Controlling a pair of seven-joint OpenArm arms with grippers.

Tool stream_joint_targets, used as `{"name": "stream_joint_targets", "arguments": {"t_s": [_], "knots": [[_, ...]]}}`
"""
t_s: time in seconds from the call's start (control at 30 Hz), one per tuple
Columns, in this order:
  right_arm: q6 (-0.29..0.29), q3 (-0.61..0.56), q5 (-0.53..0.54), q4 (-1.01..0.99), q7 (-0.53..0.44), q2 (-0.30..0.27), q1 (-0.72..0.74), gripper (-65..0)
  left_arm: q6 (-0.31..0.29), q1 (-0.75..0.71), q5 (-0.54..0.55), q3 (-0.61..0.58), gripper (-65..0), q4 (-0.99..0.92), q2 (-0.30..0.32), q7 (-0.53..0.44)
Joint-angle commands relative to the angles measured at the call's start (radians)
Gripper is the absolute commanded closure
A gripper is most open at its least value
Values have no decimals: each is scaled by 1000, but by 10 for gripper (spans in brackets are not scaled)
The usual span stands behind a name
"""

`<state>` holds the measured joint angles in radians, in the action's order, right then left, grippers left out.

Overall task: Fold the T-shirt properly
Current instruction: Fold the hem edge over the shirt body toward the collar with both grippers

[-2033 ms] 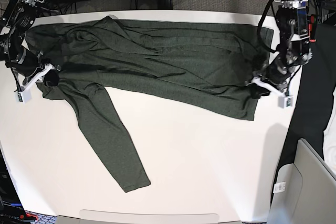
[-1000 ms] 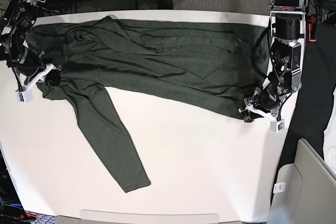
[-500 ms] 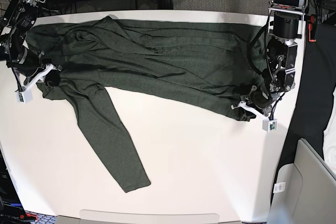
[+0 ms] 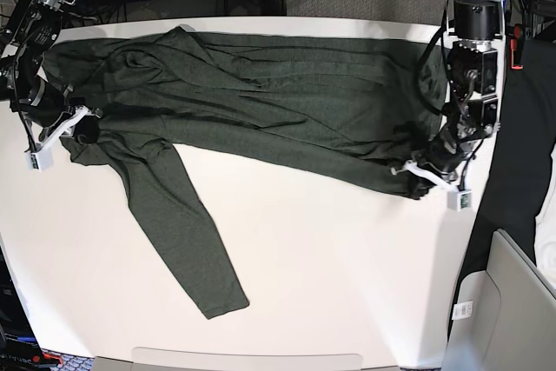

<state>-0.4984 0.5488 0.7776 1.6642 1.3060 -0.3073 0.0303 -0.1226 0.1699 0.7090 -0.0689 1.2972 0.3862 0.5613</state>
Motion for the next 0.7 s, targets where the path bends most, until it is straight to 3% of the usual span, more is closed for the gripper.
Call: {"name": "stream_joint_targets", "arguments": {"t_s": [0.0,0.23,0.37,0.67], "knots": [[-3,6,21,17,-10,-17,16,-7,-10,7,11,21,-1,40,10,-22],[-9,7,92,23,-6,-25,0,-7,-10,-82,11,157,-1,207,9,93],[-73,7,95,54,-4,-26,-26,-7,-10,-145,11,223,-1,312,9,134],[-76,11,135,116,-4,-48,-92,-7,-10,-263,14,286,-2,436,7,176]]}}
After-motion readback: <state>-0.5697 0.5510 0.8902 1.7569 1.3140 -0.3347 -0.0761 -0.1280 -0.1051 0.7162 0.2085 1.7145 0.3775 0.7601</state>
